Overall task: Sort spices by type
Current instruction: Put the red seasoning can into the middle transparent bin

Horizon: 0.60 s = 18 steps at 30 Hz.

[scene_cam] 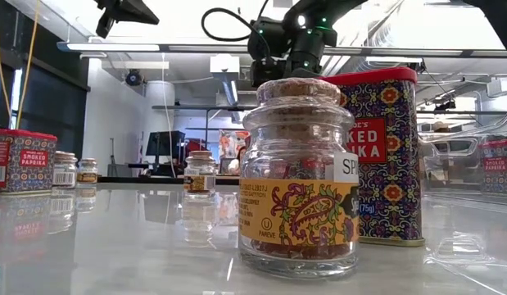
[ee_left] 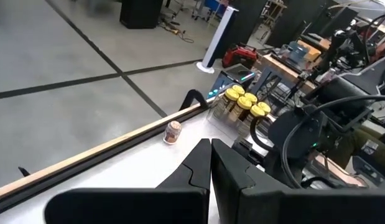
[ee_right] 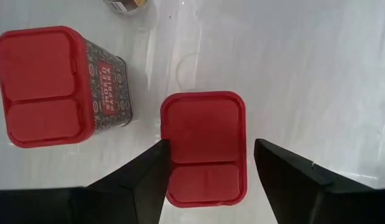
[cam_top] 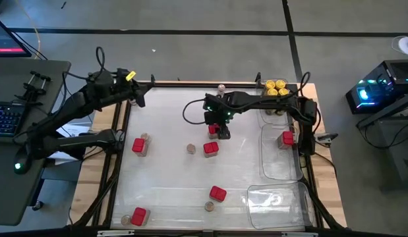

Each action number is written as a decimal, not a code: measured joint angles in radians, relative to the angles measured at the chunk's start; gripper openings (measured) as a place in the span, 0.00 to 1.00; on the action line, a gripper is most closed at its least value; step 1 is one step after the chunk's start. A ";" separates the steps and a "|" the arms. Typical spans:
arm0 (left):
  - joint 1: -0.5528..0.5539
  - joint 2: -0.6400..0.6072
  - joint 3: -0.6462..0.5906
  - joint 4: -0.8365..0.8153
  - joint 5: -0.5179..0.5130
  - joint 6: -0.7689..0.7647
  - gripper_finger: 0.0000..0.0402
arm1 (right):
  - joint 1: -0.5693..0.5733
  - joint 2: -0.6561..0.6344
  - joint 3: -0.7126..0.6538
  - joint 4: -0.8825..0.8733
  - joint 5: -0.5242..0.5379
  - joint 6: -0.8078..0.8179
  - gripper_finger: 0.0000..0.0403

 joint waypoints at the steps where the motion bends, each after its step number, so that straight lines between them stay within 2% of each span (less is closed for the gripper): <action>1: 0.000 -0.001 0.000 0.001 0.001 0.005 0.00 | 0.000 0.000 0.000 0.000 -0.002 0.000 0.57; 10: 0.000 -0.001 0.000 0.000 0.001 0.021 0.00 | 0.000 0.000 0.013 0.080 0.005 0.110 0.57; 18: 0.000 -0.001 0.000 0.000 0.033 0.022 0.00 | -0.002 0.000 0.013 0.117 -0.006 0.118 0.57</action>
